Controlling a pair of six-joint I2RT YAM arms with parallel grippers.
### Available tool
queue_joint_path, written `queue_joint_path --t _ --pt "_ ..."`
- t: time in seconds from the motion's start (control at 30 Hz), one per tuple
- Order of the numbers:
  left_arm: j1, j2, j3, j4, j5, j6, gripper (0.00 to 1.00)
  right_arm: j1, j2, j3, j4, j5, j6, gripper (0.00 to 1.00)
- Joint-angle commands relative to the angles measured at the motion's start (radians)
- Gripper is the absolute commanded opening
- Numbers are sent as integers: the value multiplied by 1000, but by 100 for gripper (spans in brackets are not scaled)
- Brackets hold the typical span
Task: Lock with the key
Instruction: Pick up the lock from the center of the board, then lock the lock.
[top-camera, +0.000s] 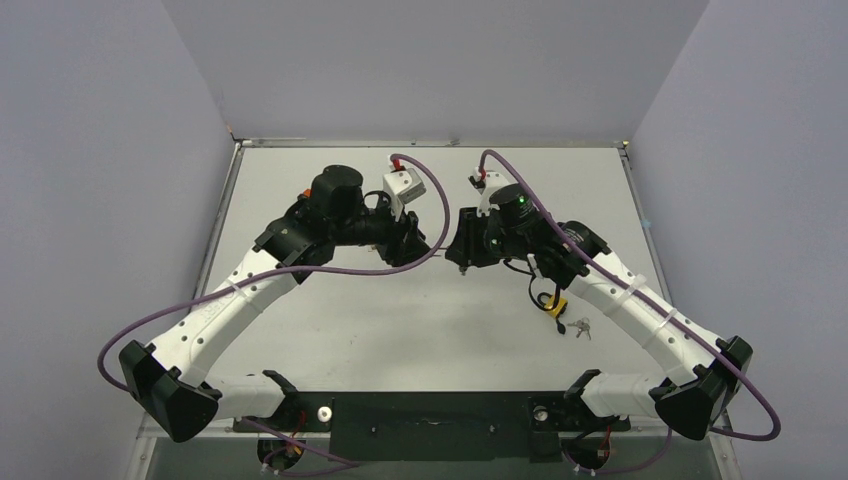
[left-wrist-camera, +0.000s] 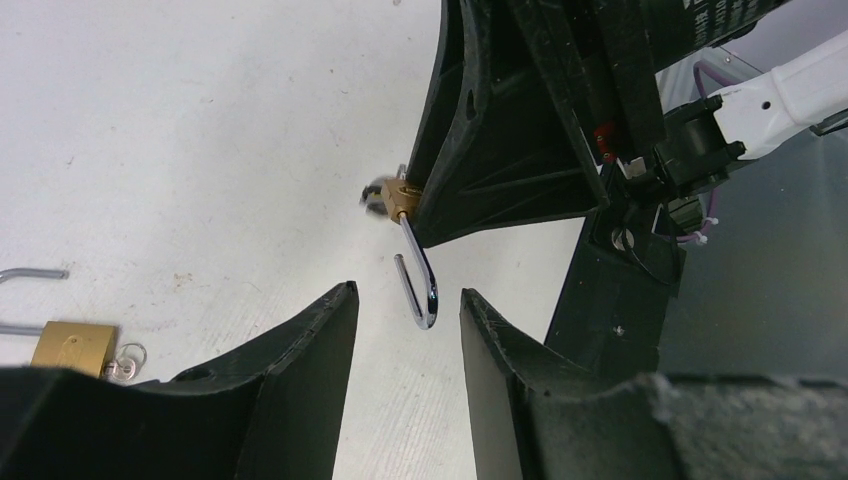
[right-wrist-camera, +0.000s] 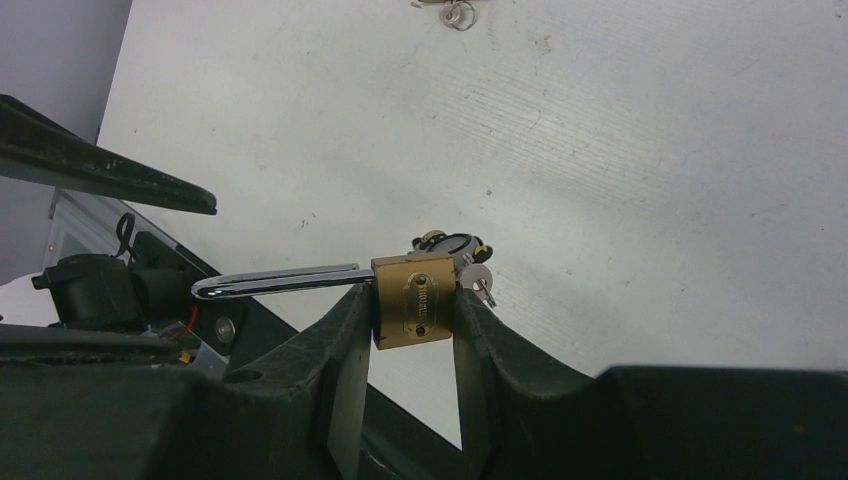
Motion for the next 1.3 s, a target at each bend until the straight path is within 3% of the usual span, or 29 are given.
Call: queue_joint_path --t 0.0,0.93,1.27 --pt "-12 15 56 -3 -18 16 39 -7 3 55 29 -6 9 0" --pt "-19 62 46 37 1 -44 27 -8 3 53 29 13 24 0" --pt "-20 77 42 41 -8 -56 12 -7 0 55 30 22 27 0"
